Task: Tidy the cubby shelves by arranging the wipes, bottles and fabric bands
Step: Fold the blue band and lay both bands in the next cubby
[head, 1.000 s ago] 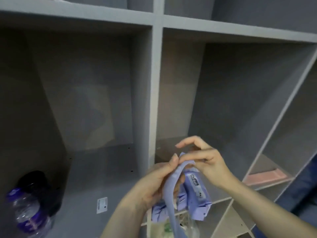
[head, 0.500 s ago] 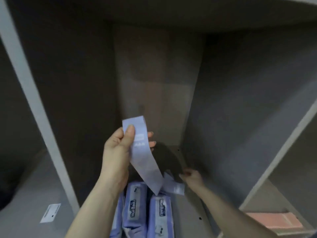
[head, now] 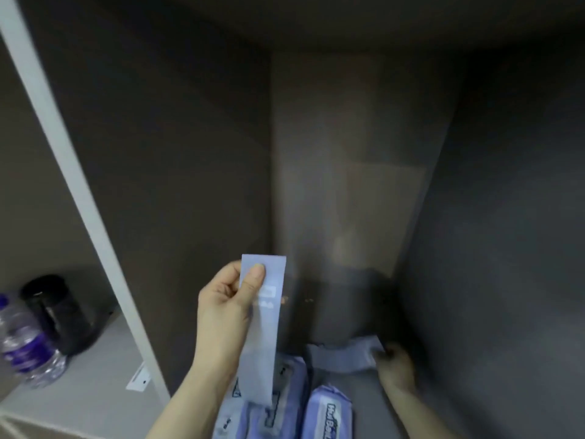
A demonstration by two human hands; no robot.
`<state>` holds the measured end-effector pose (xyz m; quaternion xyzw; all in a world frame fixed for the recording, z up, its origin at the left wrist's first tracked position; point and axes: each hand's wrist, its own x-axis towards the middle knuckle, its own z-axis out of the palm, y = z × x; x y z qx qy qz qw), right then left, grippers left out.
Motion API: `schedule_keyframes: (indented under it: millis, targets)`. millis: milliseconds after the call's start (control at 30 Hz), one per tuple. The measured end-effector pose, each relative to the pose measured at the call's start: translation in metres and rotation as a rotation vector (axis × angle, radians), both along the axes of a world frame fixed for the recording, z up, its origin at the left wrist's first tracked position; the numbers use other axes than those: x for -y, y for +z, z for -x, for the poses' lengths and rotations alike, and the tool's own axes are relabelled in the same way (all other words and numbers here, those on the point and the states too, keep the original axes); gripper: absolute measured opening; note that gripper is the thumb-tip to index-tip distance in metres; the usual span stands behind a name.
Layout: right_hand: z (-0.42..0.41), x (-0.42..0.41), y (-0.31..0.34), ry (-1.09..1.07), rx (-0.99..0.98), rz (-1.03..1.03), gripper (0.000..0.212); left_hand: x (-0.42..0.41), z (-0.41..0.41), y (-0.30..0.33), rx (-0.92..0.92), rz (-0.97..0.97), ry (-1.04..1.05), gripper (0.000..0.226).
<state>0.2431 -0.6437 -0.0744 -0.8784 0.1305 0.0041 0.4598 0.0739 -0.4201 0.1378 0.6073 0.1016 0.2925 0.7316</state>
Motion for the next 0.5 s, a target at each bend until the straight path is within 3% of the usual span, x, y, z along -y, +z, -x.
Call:
schedule_keyframes:
  millis: [100, 167, 300, 500]
  targets:
    - [0.001, -0.009, 0.063, 0.012, 0.187, -0.082, 0.003, 0.003, 0.004, -0.001, -0.035, -0.045, -0.012, 0.024]
    - [0.000, -0.019, 0.114, 0.072, 0.319, -0.214, 0.025, 0.006, 0.004, 0.004, -0.047, -0.046, -0.041, 0.021]
    - [0.022, -0.026, 0.213, 0.203, 0.437, -0.356, 0.023, 0.017, 0.000, 0.024, -0.006, 0.058, -0.077, 0.007]
    - [0.082, -0.037, 0.322, 0.375, 0.342, -0.487, 0.011, 0.051, -0.006, 0.055, 0.074, 0.044, -0.154, 0.010]
